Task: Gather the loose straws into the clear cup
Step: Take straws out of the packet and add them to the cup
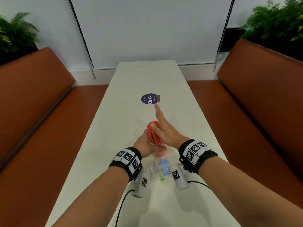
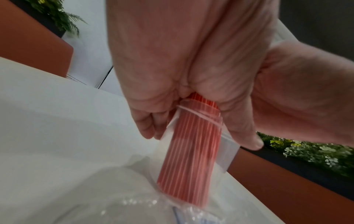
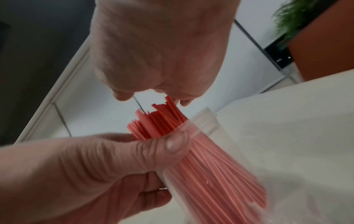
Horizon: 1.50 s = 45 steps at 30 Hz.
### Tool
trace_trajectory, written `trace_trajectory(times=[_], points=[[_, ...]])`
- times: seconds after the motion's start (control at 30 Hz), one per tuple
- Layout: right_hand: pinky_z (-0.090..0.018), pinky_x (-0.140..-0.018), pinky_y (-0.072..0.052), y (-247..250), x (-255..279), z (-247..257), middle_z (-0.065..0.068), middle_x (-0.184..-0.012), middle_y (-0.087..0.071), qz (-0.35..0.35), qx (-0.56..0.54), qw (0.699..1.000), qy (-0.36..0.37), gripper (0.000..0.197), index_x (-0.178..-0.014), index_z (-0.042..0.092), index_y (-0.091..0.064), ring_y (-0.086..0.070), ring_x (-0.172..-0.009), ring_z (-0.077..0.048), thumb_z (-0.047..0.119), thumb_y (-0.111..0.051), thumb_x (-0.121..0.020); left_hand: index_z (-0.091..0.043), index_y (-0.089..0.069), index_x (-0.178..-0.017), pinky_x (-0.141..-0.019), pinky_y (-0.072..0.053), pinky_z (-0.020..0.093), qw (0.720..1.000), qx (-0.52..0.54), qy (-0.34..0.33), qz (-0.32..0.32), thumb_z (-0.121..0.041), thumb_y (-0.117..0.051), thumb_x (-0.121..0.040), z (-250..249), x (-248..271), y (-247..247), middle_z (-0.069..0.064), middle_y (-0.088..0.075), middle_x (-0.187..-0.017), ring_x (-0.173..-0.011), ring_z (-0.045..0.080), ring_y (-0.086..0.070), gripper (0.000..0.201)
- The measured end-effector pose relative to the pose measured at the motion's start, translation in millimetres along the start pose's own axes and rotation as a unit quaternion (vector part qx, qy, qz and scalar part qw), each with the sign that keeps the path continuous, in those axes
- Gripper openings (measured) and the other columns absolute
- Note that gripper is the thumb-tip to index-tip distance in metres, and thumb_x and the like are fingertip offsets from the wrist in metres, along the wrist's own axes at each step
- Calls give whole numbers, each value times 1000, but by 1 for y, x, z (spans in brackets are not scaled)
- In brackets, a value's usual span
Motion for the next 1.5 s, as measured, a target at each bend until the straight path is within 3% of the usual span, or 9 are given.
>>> trace_trajectory(times=[0.2, 0.37, 0.47, 0.63, 0.93, 1.13, 1.33, 1.43, 1.5], points=[[-43, -121, -11, 11, 26, -36, -10, -160, 3, 14, 55, 998, -20, 87, -149, 8, 5, -3, -146, -15, 28, -45, -80, -28, -44, -134, -105, -47, 42, 1000, 14, -15, 4, -48, -88, -47, 2, -1, 2, -8, -66, -121, -114, 12, -61, 100], [-34, -118, -10, -6, 21, -25, -11, -160, 10, 38, 144, 989, 13, 105, -149, 16, 8, -1, -147, -20, 75, -39, -76, -28, -54, -125, -97, -53, 42, 1000, 5, -13, -8, -42, -85, -46, 4, -1, 2, -6, -72, -108, -103, 15, -68, 86], [-40, -114, -20, -18, 8, -7, -13, -160, 4, 47, 213, 975, 48, 79, -150, 21, -9, -11, -145, -29, 55, -44, -88, -25, -54, -122, -90, -57, 45, 1000, -18, -9, -14, -33, -84, -52, 5, -3, 0, -1, -73, -102, -98, 19, -69, 77], [-40, -109, -35, -11, -2, 7, -19, -138, -48, -21, 313, 946, 86, 41, -131, 8, -51, -42, -124, -34, 27, -34, -99, -21, -44, -131, -86, -46, 25, 1000, -14, -5, -11, -30, -88, -63, 3, 0, 0, -7, -63, -108, -101, 14, -58, 81], [-30, -115, -18, 10, 6, -4, -8, -154, -31, -54, 198, 978, 44, 42, -144, 22, -36, -20, -146, -23, 18, -33, -101, -22, -31, -146, -109, -42, 37, 999, 7, -23, 36, -45, -85, -58, -3, 4, -5, -4, -61, -130, -122, 15, -56, 105], [-42, -120, -10, -2, 12, -10, -10, -158, -20, 13, 342, 937, 65, 60, -147, 12, -27, -11, -147, -27, 45, -23, -96, -22, -31, -145, -107, -46, 41, 998, 7, -29, 47, -41, -82, -58, -5, 5, -5, -3, -61, -130, -122, 16, -57, 102], [-43, -120, -1, -6, 11, -10, -8, -160, -12, 48, 413, 909, 25, 58, -150, 11, -14, -5, -148, -24, 40, -23, -100, -20, -30, -144, -106, -45, 39, 999, -5, -22, 44, -38, -83, -61, -7, 7, -4, -2, -61, -130, -122, 18, -56, 100], [-44, -118, -9, -2, 17, 10, -14, -156, -25, 2, 393, 916, 80, 60, -145, 9, -29, -18, -146, -30, 40, -21, -95, -19, -32, -143, -101, -46, 32, 999, -38, -24, 18, -34, -85, -66, -8, 8, 0, -3, -60, -130, -121, 19, -56, 94], [-41, -110, -36, 1, 26, 31, -19, -141, -46, -50, 352, 922, 155, 47, -129, 4, -50, -41, -132, -32, 29, -32, -94, -22, -32, -140, -101, -48, 34, 998, -56, -13, -3, -37, -89, -58, -7, 12, 4, -5, -60, -126, -117, 18, -58, 102]])
Point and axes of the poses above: each hand's wrist, its own x-axis away from the middle knuckle, its own y-axis out of the back of the hand, z = x × y, the point moved 8 cm from there along -x, towards the middle knuckle
